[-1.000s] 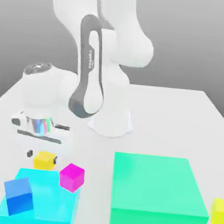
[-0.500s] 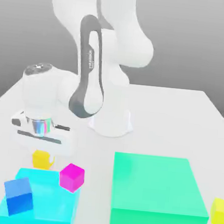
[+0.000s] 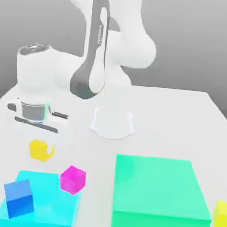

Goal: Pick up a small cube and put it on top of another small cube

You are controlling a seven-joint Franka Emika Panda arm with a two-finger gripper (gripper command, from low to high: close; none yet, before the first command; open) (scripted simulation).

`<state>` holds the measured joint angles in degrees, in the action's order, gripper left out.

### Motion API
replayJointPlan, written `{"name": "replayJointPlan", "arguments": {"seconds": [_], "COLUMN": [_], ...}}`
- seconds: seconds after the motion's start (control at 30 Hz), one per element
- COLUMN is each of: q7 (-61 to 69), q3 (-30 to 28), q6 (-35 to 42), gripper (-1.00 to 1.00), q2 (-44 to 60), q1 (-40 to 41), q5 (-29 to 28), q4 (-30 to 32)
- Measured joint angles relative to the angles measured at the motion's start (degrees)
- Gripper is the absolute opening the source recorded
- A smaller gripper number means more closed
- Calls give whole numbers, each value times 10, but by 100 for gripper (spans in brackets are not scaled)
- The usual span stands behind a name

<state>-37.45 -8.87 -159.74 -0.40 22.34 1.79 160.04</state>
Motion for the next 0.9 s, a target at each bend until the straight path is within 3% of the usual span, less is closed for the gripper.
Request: {"name": "replayJointPlan", "arguments": {"seconds": [0.9], "q7": [-634], "q3": [25], "q6": [221], "gripper": [-100], "q2": [55], "q1": [-70], "q5": [-7], "q4": [-275]}}
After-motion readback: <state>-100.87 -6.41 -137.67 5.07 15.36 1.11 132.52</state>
